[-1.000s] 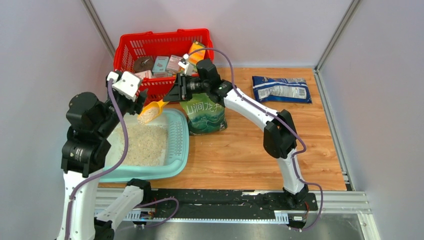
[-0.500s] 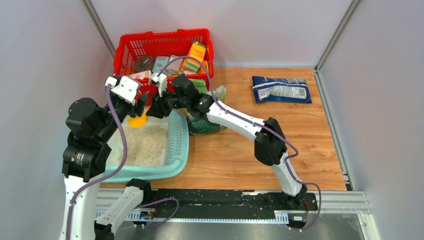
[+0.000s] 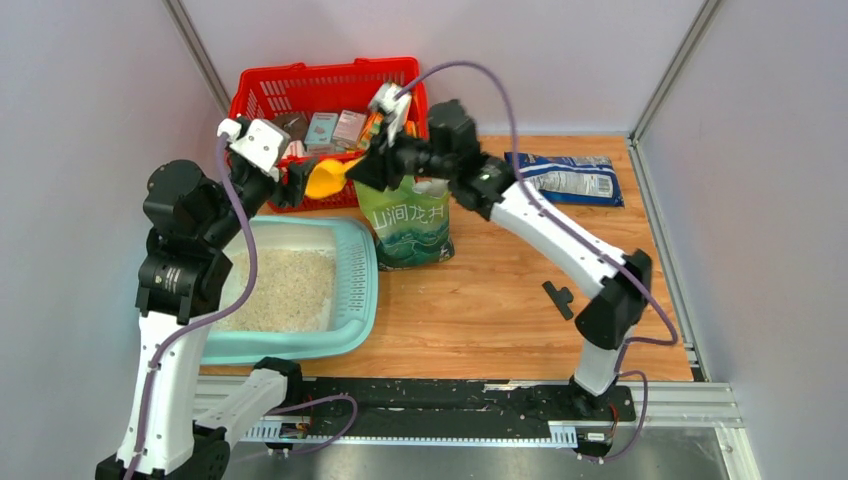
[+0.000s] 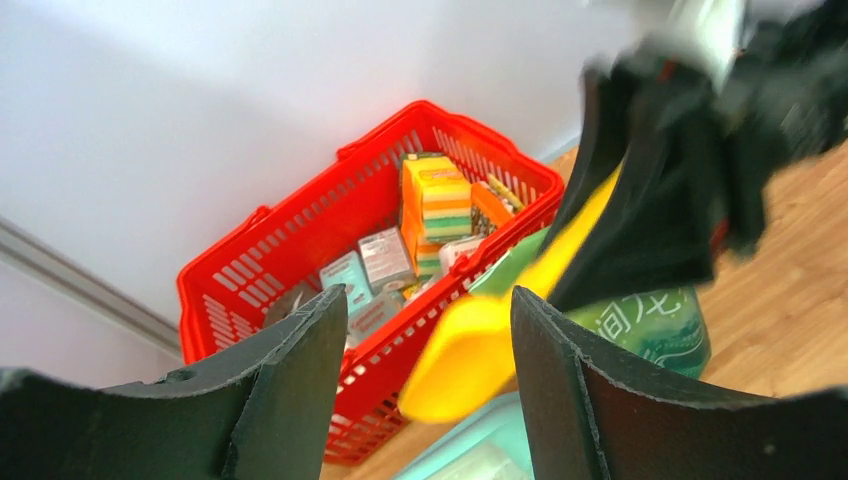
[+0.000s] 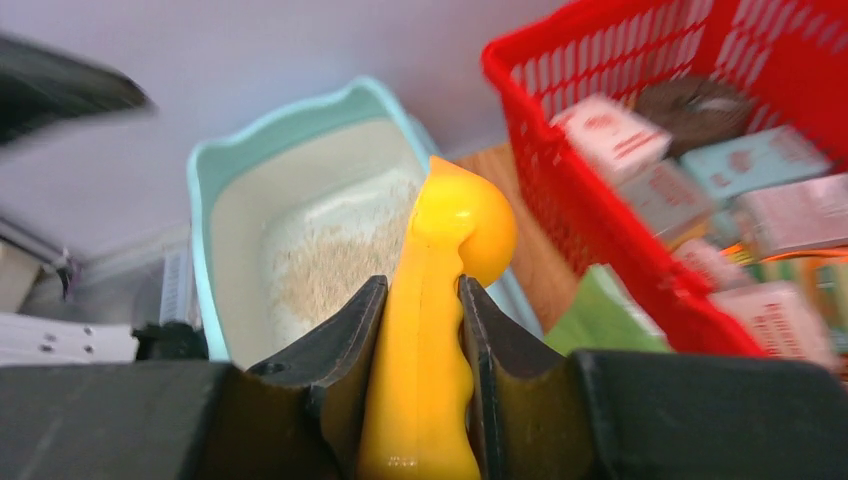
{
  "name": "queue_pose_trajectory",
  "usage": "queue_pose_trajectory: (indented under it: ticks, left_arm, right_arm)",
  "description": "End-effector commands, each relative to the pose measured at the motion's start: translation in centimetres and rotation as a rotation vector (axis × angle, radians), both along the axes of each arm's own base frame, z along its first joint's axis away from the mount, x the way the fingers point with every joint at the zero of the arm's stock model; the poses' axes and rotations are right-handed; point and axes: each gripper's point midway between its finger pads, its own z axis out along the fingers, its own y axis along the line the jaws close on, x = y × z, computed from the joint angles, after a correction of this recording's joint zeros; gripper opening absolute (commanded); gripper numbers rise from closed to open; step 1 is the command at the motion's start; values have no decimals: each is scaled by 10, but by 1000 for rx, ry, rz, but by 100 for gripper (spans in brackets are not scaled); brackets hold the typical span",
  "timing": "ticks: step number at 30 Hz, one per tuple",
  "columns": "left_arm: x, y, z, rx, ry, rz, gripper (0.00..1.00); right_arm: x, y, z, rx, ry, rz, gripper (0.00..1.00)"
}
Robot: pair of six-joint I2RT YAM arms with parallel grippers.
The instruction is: Fill the litter box with clean litter
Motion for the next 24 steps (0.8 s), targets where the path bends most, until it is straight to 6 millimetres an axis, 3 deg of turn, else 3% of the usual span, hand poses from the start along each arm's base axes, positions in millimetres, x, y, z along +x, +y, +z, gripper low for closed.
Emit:
queue_pose_trajectory:
  ticks: [1, 2, 4, 5, 7, 8, 9, 10, 11, 13, 14, 16, 17, 20, 21, 23, 24]
  left_arm:
    - [0, -17, 29, -67, -56, -90, 69]
    - [2, -19, 28, -60, -51, -102, 69]
    - [8, -28, 15, -36, -15, -152, 69]
    - [10, -31, 10, -23, -3, -170, 69]
    - [15, -40, -4, -16, 36, -217, 68]
    - [15, -44, -8, -14, 48, -235, 68]
    - [18, -46, -17, -11, 68, -244, 68]
    - [20, -49, -23, -5, 82, -254, 68]
    - [21, -51, -27, -1, 89, -263, 68]
    - [25, -57, -39, 20, 112, -285, 68]
    - [27, -58, -43, 25, 121, -288, 68]
    - [32, -64, -51, 30, 145, -306, 68]
    - [33, -66, -53, 31, 151, -314, 68]
    - [36, -79, -59, 44, 173, -353, 68]
    - [37, -82, -58, 50, 171, -362, 68]
    - [37, -91, -63, 73, 183, -390, 68]
    - [36, -93, -63, 76, 184, -397, 68]
  right_arm:
    - [4, -78, 125, 225, -60, -89, 0]
    - [23, -101, 128, 223, -62, -156, 0]
    - [38, -134, 132, 213, -72, -266, 0]
    - [57, -164, 126, 200, -60, -354, 0]
    - [81, -201, 94, 176, 35, -478, 0]
    - [94, -244, 93, 213, 98, -587, 0]
    - [101, -265, 82, 220, 141, -646, 0]
    - [108, -287, 48, 195, 222, -717, 2]
    - [111, -324, 40, 208, 262, -812, 3]
    - [111, -361, -5, 157, 350, -884, 5]
    - [103, -362, -25, 124, 407, -869, 8]
    - [94, -385, -55, 108, 512, -867, 9]
    - [82, -387, -88, 77, 610, -859, 8]
    - [59, -385, -130, 68, 706, -801, 8]
    - [49, -375, -136, 111, 772, -737, 8]
    - [47, -371, -141, 176, 822, -707, 8]
    - [40, -368, -159, 196, 889, -703, 9]
